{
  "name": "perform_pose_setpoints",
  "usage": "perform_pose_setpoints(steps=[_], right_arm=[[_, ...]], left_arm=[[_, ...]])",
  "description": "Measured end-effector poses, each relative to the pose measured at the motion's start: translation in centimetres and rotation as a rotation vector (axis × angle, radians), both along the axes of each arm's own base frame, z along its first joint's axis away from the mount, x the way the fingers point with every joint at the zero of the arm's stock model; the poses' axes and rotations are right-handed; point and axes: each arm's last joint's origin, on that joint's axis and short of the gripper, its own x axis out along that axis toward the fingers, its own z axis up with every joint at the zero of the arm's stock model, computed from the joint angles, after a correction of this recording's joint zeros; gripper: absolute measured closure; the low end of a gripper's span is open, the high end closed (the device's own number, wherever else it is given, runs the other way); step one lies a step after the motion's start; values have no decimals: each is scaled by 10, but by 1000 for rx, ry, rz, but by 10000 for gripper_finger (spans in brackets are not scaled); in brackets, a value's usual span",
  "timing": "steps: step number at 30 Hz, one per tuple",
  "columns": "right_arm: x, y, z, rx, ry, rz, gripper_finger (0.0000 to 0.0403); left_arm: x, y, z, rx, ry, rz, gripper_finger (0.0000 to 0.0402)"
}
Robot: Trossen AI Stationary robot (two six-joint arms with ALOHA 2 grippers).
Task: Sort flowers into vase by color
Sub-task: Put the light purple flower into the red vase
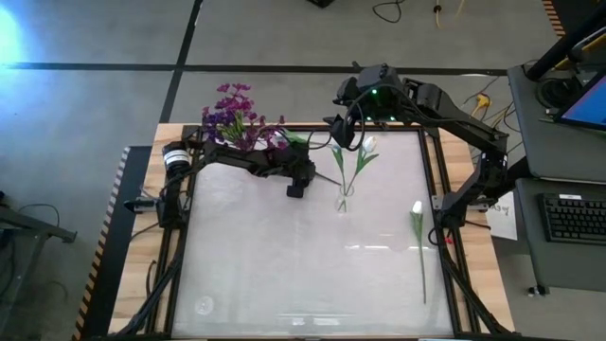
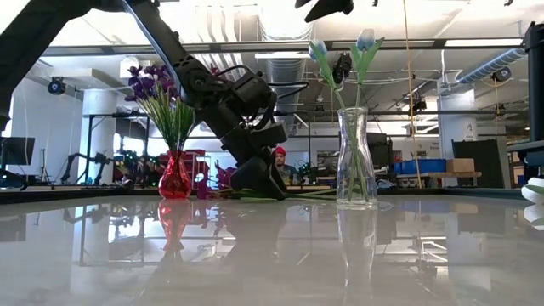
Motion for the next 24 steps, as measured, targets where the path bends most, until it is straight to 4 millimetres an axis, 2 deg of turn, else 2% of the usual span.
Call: perform_pose_setpoints(steps=[10,24], right_arm=[[0,1,0,1,1,5,129],[3,9,0,1,3,29,129]], left_arm=[[-1,0,-1,-8,12,3,283],[-1,0,-1,-15,16,14,325]])
